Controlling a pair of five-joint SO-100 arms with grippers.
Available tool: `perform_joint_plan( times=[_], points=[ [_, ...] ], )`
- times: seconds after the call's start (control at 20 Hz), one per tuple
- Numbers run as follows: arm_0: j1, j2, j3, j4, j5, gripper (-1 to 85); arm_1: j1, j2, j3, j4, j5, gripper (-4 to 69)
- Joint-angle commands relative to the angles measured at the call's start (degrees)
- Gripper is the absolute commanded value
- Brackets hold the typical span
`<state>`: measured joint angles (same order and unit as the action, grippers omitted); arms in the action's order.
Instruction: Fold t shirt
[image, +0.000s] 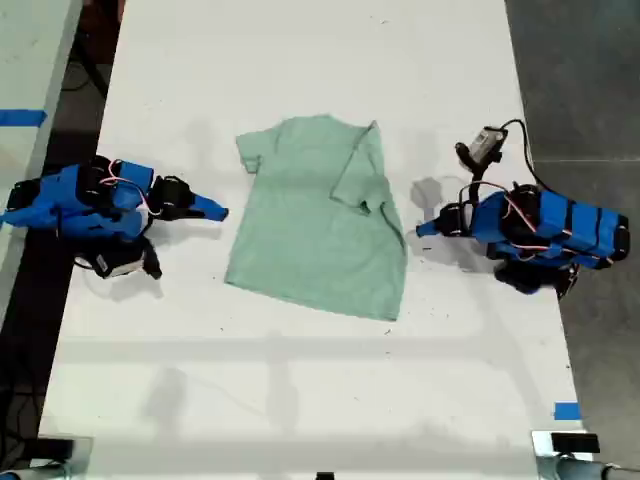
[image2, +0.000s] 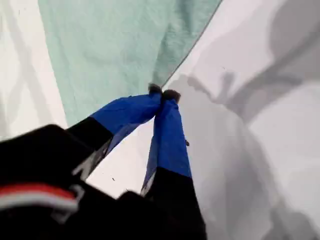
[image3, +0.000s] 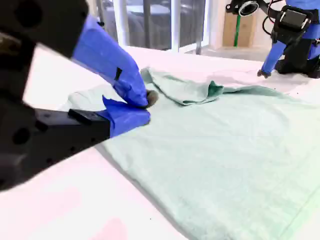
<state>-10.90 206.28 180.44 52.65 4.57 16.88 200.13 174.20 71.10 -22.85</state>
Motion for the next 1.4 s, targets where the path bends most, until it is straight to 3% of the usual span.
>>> perform_joint_plan(
  times=[0.0, 0.4, 0.5, 0.65, 0.9, 1.05, 1.35],
  points=[
    [-5.5, 0.4, 2.5, 7.1, -5.6, 0.0, -0.9, 0.8, 2.3, 0.4, 1.1, 0.3],
    [-7.5, 0.3, -0.4, 6.9, -4.6, -0.1, -0.8, 0.8, 2.3, 0.4, 1.1, 0.3],
    [-13.2, -7.6, -12.5, 9.8, 1.4, -0.1, -0.4, 0.8, 2.3, 0.4, 0.8, 0.3],
    [-24.5, -32.3, -32.3, 9.2, 16.2, -0.1, -0.8, 0.8, 2.3, 0.4, 1.1, 0.3],
    [-44.4, -68.9, -63.5, 17.5, 32.5, 3.5, -1.0, 0.8, 2.3, 0.4, 0.9, 0.3],
    [-50.0, -87.2, -72.9, 20.0, 37.0, 22.2, -1.0, 0.8, 2.2, 0.4, 0.7, 0.3],
    [-49.8, -111.4, -78.7, 15.9, 39.8, 25.0, -1.1, 0.8, 2.2, 0.4, 0.6, 0.3]
  ],
)
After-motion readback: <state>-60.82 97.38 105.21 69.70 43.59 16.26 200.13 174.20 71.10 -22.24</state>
